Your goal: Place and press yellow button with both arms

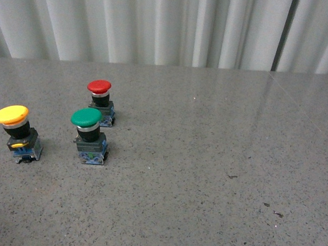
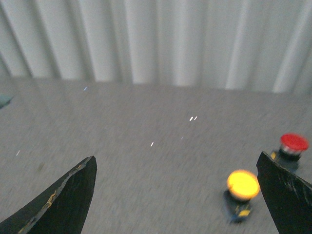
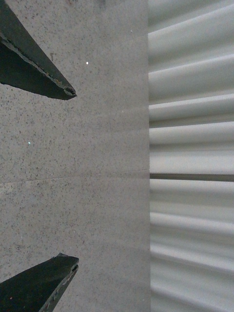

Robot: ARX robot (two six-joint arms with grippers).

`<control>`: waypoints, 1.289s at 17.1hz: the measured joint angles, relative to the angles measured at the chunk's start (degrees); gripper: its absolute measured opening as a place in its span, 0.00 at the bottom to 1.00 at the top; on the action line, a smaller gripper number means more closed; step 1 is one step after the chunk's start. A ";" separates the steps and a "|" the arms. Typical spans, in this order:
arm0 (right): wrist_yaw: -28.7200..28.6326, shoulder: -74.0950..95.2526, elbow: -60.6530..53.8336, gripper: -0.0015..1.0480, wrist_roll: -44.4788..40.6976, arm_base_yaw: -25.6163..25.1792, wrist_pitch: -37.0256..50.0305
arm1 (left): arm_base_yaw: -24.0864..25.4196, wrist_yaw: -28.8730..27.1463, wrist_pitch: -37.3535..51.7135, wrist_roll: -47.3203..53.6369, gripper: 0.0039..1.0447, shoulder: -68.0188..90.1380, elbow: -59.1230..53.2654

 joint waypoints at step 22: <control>0.00 0.00 0.00 0.94 0.02 0.00 -0.02 | -11.54 0.28 4.42 -3.91 0.34 47.54 17.00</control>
